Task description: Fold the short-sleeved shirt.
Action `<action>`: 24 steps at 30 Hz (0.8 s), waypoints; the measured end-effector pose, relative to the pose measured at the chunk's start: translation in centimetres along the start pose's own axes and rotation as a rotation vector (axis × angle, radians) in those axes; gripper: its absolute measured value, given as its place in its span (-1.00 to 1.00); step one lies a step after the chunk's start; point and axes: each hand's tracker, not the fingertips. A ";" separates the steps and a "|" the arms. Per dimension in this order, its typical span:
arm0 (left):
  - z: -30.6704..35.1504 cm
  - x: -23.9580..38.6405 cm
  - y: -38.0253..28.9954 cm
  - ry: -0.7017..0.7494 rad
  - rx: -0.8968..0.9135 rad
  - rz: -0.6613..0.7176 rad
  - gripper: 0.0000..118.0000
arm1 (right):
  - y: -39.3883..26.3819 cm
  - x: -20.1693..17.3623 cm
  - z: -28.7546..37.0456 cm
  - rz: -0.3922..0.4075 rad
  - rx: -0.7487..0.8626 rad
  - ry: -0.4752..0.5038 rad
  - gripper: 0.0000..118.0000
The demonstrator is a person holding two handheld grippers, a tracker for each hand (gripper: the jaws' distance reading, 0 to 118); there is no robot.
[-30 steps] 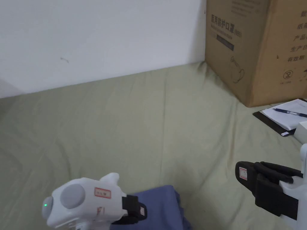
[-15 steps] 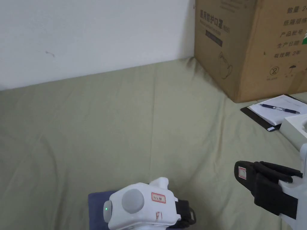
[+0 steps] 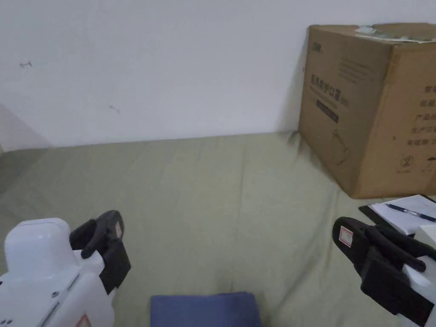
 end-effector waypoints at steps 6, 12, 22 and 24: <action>2.6 -2.2 -1.8 0.177 0.171 -0.143 -1.00 | -2.3 -2.7 -0.1 0.164 0.167 -0.225 -1.00; 3.0 -3.9 -3.5 0.218 0.156 -0.105 -1.00 | -3.8 -2.2 0.3 0.083 0.177 -0.356 -1.00; 2.4 -2.3 -4.7 0.239 0.122 -0.182 -1.00 | -3.5 -1.5 0.6 0.071 0.162 -0.423 -1.00; 2.2 -2.3 -4.6 0.252 0.118 -0.191 -1.00 | -3.5 -1.3 0.6 0.070 0.162 -0.418 -1.00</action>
